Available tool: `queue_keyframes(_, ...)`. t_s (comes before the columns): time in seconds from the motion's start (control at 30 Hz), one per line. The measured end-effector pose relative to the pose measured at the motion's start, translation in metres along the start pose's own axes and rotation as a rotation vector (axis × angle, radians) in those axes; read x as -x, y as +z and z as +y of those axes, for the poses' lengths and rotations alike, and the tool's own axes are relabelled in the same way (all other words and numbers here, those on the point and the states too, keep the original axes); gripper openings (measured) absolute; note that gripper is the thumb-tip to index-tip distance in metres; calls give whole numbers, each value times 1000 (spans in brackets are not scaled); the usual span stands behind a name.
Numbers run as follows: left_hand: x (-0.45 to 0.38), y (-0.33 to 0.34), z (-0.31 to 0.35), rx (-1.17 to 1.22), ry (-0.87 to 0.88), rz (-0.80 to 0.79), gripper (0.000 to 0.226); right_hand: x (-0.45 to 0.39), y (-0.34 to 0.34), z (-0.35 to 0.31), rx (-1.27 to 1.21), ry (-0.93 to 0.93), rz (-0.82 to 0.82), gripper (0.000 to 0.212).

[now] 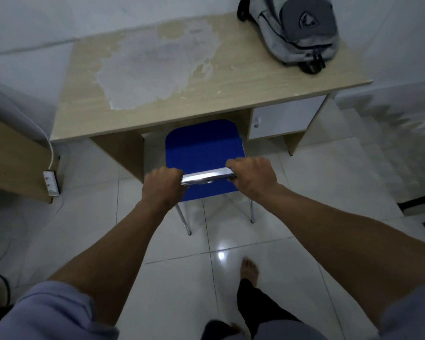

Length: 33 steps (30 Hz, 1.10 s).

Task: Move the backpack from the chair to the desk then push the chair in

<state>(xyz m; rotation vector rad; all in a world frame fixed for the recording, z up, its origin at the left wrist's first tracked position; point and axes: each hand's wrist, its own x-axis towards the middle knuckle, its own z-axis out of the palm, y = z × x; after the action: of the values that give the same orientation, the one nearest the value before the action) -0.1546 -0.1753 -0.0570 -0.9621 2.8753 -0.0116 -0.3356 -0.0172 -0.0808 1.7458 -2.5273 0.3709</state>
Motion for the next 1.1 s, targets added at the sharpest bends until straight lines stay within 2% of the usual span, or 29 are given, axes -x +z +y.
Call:
queue_keyframes(0.33, -100, -15, -5, 25, -38, 3, 28, -96, 4, 46, 21, 34, 34, 29)
queue_keyframes(0.7, -205, -19, -42, 51, 34, 30, 28, -193, 20, 67, 27, 94, 71, 24)
queue_keyframes(0.83, -222, -14, -52, 16, 88, 51, 26, -205, 26, 77, 20, 20, 104, 25)
queue_keyframes(1.0, -218, -19, -48, 1, 67, 7, 27, -200, 27, 78, 2, 54, 51, 28)
queue_keyframes(1.1, -215, -29, -42, 62, 39, -54, 41, -200, 17, 77, -76, 34, -6, 39)
